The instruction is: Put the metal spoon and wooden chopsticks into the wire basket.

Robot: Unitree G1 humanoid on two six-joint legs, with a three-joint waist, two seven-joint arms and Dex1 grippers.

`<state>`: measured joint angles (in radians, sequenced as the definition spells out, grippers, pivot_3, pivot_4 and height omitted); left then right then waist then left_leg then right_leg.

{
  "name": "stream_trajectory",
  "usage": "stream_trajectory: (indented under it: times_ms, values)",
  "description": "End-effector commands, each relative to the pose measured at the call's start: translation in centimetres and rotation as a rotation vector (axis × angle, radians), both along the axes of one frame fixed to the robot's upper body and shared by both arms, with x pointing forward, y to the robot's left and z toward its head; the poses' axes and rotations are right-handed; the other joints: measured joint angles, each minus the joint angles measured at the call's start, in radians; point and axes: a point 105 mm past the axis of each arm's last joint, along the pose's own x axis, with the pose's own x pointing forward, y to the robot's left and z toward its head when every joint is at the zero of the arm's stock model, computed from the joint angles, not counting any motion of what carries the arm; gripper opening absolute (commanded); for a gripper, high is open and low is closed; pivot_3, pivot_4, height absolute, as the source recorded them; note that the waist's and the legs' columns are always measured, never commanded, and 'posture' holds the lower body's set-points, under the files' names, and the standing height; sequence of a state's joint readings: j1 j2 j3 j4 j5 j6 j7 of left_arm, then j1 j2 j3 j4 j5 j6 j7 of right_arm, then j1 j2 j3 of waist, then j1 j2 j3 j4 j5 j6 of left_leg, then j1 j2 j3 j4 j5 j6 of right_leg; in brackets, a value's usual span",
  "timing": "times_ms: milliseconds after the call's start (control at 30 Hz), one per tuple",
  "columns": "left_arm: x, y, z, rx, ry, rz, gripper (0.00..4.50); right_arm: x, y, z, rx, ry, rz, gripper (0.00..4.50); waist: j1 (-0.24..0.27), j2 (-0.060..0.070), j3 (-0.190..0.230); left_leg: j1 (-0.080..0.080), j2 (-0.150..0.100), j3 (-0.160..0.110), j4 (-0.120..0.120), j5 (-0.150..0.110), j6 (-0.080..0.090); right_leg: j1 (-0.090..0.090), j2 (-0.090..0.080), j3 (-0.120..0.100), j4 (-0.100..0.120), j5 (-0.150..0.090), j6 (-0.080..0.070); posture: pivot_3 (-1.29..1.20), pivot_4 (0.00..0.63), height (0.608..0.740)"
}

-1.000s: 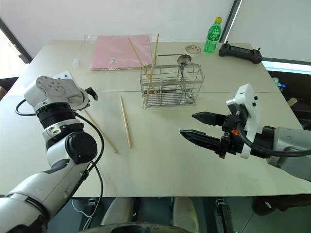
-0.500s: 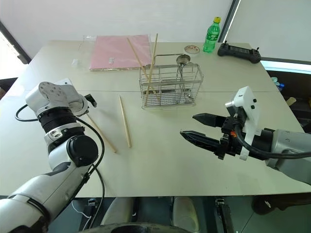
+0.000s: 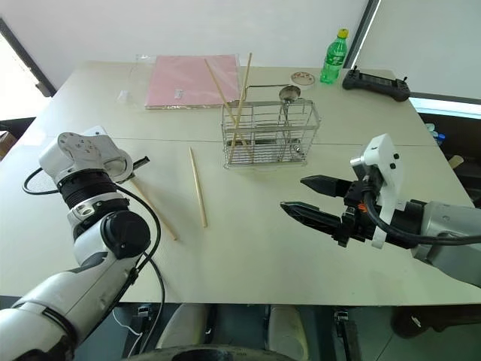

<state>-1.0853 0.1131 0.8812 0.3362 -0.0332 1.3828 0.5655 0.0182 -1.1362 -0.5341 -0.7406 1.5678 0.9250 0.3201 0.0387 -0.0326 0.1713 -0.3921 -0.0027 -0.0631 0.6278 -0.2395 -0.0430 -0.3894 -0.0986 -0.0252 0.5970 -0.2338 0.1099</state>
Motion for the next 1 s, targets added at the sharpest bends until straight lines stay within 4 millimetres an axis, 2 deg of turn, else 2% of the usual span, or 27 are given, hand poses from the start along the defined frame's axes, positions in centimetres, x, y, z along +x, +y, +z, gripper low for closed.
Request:
stream_trajectory:
  times_ms: [33, 100, 167, 233, 267, 300, 400, 467, 533, 600, 667, 733, 800, 900, 1000]
  values:
    - [1.1, -0.3, 1.3, -0.048, -0.088, -0.002, 0.02, -0.1, -0.1, 1.1, 0.024, -0.046, 0.001, 3.58, 0.001, 0.000, 0.000, 0.000, 0.000, 0.000, 0.000, 0.000, 0.000, 0.000, 0.000, 0.000, 0.000, 0.000, 0.000, 0.00, 0.150, 0.721]
    - [3.1, -0.7, 3.6, -0.106, -0.258, -0.029, 0.02, -0.2, -0.2, 0.9, 0.024, -0.033, 0.000, 3.58, 0.003, 0.000, 0.000, 0.000, 0.000, 0.000, 0.000, 0.000, 0.000, 0.000, 0.000, 0.000, 0.000, 0.000, 0.000, 0.00, 0.150, 0.721]
    - [4.8, -0.9, 6.7, -0.161, -0.449, -0.050, 0.02, -0.3, -0.2, 0.6, 0.020, -0.021, 0.002, 3.58, 0.003, -0.002, 0.001, -0.001, 0.000, -0.001, 0.000, 0.000, 0.000, 0.000, 0.000, -0.001, 0.000, 0.000, -0.001, 0.00, 0.150, 0.721]
    - [6.1, -1.4, 10.3, -0.234, -0.643, -0.103, 0.02, -0.4, -0.3, 0.5, 0.019, -0.013, 0.002, 3.58, 0.002, -0.002, 0.001, -0.002, 0.000, 0.000, 0.001, 0.000, 0.000, -0.001, 0.000, -0.001, -0.001, -0.001, -0.004, 0.00, 0.150, 0.721]
    - [6.5, -1.4, 12.8, -0.221, -0.770, -0.154, 0.02, -0.5, -0.3, 0.4, 0.019, -0.011, -0.001, 3.58, 0.002, -0.002, 0.001, -0.003, 0.000, 0.000, 0.001, 0.000, 0.000, -0.001, 0.000, -0.001, -0.001, -0.001, -0.004, 0.00, 0.150, 0.721]
    - [6.7, -1.5, 14.5, -0.204, -0.853, -0.192, 0.02, -0.6, -0.3, 0.4, 0.020, -0.010, -0.002, 3.58, 0.001, -0.002, 0.001, -0.003, 0.000, 0.000, 0.001, 0.000, 0.000, -0.001, 0.000, -0.001, -0.002, -0.001, -0.004, 0.00, 0.150, 0.721]
    - [6.2, -1.9, 20.7, -0.113, -1.137, -0.378, 0.02, -0.6, -0.4, 0.3, 0.026, -0.012, -0.020, 3.58, -0.001, -0.002, 0.001, -0.003, 0.000, 0.002, -0.001, 0.000, 0.000, -0.002, -0.001, -0.001, -0.002, -0.001, -0.004, 0.00, 0.150, 0.721]
    - [5.5, -2.6, 23.5, -0.063, -1.252, -0.491, 0.02, -0.6, -0.4, 0.2, 0.031, -0.013, -0.030, 3.58, 0.000, -0.002, 0.001, -0.003, 0.000, 0.002, -0.001, 0.000, 0.001, -0.002, -0.001, -0.001, -0.002, -0.001, -0.004, 0.00, 0.150, 0.721]
    - [4.9, -3.1, 25.4, -0.011, -1.330, -0.574, 0.02, -0.7, -0.4, 0.1, 0.033, -0.014, -0.034, 3.58, 0.000, -0.001, 0.001, -0.002, 0.000, 0.002, -0.001, 0.000, 0.001, -0.002, -0.001, -0.001, -0.002, -0.001, -0.004, 0.00, 0.150, 0.721]
    - [3.6, -5.0, 28.3, 0.054, -1.456, -0.704, 0.02, -0.7, -0.4, 0.0, 0.041, -0.015, -0.046, 3.58, 0.002, -0.001, 0.001, -0.002, 0.000, 0.002, -0.001, 0.000, 0.001, -0.001, -0.001, -0.001, -0.002, -0.001, -0.004, 0.00, 0.150, 0.721]
    - [2.5, -7.0, 30.3, 0.078, -1.544, -0.809, 0.02, -0.7, -0.3, -0.1, 0.051, -0.020, -0.061, 3.58, 0.005, -0.002, 0.001, -0.002, 0.000, 0.001, 0.000, 0.000, 0.001, -0.001, -0.001, -0.001, -0.002, -0.001, -0.005, 0.00, 0.150, 0.721]
    - [1.9, -9.4, 31.2, 0.091, -1.593, -0.903, 0.02, -0.8, -0.2, -0.1, 0.065, -0.026, -0.071, 3.58, 0.004, -0.002, 0.001, -0.003, 0.000, 0.001, 0.002, 0.000, 0.001, 0.000, -0.001, -0.001, -0.003, -0.001, -0.006, 0.00, 0.150, 0.721]
    - [1.3, -11.4, 31.7, 0.117, -1.632, -0.976, 0.02, -0.8, 0.0, -0.1, 0.072, -0.030, -0.080, 3.58, 0.003, -0.002, 0.001, -0.004, 0.000, 0.001, 0.003, 0.000, 0.001, 0.000, -0.002, -0.001, -0.004, -0.001, -0.006, 0.00, 0.150, 0.721]
    - [0.8, -13.4, 32.4, 0.095, -1.676, -1.029, 0.02, -0.9, 0.1, -0.2, 0.079, -0.035, -0.101, 3.58, 0.001, -0.001, 0.001, -0.003, -0.001, 0.002, 0.002, 0.000, 0.001, 0.000, -0.003, -0.001, -0.003, -0.001, -0.006, 0.00, 0.150, 0.721]
    - [0.6, -15.3, 32.3, 0.090, -1.690, -1.089, 0.02, -1.0, 0.1, -0.1, 0.094, -0.043, -0.126, 3.58, -0.003, -0.001, 0.001, -0.002, 0.000, 0.002, 0.001, -0.001, 0.002, -0.001, -0.002, -0.001, -0.002, -0.001, -0.005, 0.00, 0.150, 0.721]
